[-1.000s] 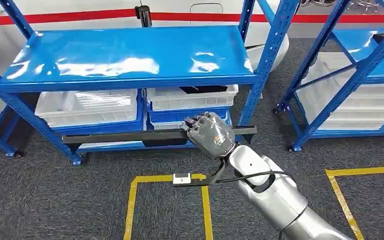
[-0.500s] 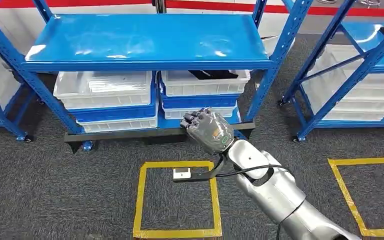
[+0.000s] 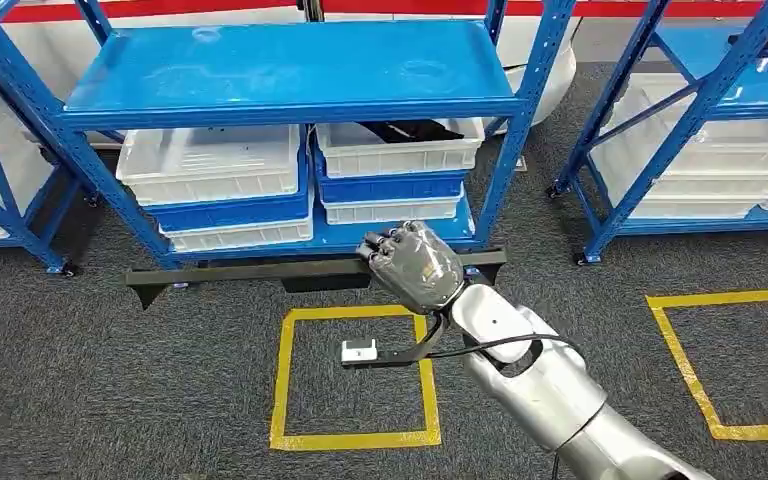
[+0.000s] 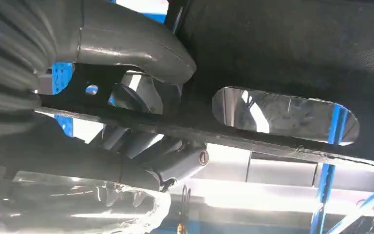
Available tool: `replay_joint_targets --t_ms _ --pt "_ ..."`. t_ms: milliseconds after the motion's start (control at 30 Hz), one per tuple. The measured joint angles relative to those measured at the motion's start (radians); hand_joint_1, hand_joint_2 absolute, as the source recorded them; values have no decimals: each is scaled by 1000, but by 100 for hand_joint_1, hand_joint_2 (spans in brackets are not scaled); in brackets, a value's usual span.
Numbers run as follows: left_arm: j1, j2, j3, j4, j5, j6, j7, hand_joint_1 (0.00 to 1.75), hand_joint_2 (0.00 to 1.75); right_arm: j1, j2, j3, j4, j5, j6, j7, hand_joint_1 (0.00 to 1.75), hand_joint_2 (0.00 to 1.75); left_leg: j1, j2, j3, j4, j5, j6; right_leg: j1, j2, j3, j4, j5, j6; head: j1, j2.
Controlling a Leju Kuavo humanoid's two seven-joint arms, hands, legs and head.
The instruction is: Take the parts from the cabinet and place them on the table.
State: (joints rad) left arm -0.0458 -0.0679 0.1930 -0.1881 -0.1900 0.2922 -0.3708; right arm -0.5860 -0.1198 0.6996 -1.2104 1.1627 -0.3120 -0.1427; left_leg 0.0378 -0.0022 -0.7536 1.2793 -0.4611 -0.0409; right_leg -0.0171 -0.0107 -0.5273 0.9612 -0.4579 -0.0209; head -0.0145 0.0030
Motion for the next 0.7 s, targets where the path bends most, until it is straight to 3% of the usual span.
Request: replay_joint_targets --t_ms 67,100,133,200,233,400,633,667,700 --pt "-1 2 0 0 -1 0 0 0 175 0 0 0 0 0 0 0 175 175 9 4 121 -157 33 -12 -6 0 -17 20 1 4 0 0" --pt "-5 1 0 0 -2 0 2 0 175 -3 0 -1 0 0 0 0 175 175 10 2 166 -222 4 -16 -2 0 -32 32 -1 8 -1 0" --pt "-6 2 0 0 -2 0 3 0 175 -5 -2 -2 0 1 0 1 175 175 2 -8 163 -221 13 1 3 2 -40 39 1 19 0 0" --pt "-6 1 0 0 -3 1 7 0 175 -2 0 -1 -2 2 0 3 175 175 -1 -4 155 -233 12 15 8 2 -43 39 7 29 1 0" --pt "-6 -1 0 0 -4 1 10 0 175 -2 0 -1 -2 4 0 4 175 175 -1 -4 149 -238 17 22 16 4 -48 41 9 23 7 0" --pt "-6 -2 0 0 -5 4 16 0 175 0 4 -1 -2 5 0 9 175 175 -21 -4 135 -237 30 43 10 3 -66 37 25 47 6 0" --pt "-6 -4 0 0 -10 3 24 0 175 1 12 -5 -5 -22 7 6 175 175 -31 -4 120 -231 39 57 5 3 -72 29 43 60 6 0" --pt "-6 -3 0 0 -10 2 24 0 175 1 14 -7 -8 -29 10 5 175 175 -30 -3 122 -231 40 66 -6 4 -76 27 48 68 5 0" --pt "-7 -3 0 0 -11 0 24 0 175 2 18 -10 -12 -33 11 2 175 175 -28 -1 122 -237 45 71 -5 7 -76 24 51 71 5 0"
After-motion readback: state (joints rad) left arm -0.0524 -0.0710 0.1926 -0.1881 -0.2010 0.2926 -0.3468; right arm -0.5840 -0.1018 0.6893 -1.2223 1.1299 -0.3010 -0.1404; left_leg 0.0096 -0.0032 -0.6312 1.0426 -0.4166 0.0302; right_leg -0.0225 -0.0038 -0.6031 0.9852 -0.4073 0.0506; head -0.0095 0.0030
